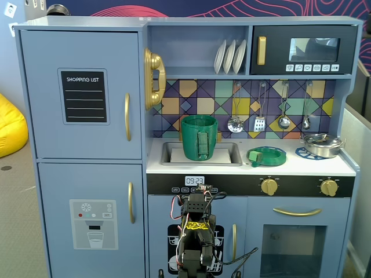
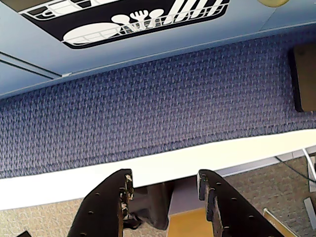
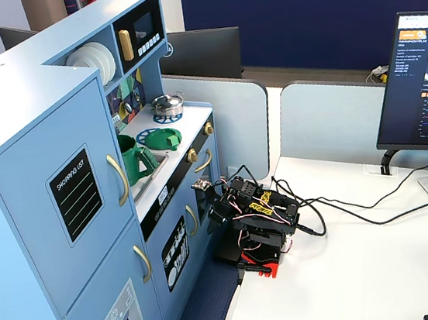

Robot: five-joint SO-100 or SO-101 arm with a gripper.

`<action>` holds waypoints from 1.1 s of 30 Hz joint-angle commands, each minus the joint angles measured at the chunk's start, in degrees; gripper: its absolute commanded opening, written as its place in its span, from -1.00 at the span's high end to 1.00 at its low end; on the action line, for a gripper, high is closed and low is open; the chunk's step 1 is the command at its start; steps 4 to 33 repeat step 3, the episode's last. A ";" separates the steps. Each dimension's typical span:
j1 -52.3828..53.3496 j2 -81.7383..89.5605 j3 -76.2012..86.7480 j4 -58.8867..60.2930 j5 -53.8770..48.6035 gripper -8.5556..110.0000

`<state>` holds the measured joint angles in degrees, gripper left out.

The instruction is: Close the left cabinet door

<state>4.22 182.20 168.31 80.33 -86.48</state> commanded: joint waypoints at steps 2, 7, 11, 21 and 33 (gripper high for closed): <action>0.70 -0.09 3.43 7.47 -0.35 0.72; 0.70 -0.09 3.43 7.47 -0.35 0.72; 0.70 -0.09 3.43 7.47 -0.35 0.72; 0.70 -0.09 3.43 7.47 -0.35 0.72; 0.70 -0.09 3.43 7.47 -0.35 0.72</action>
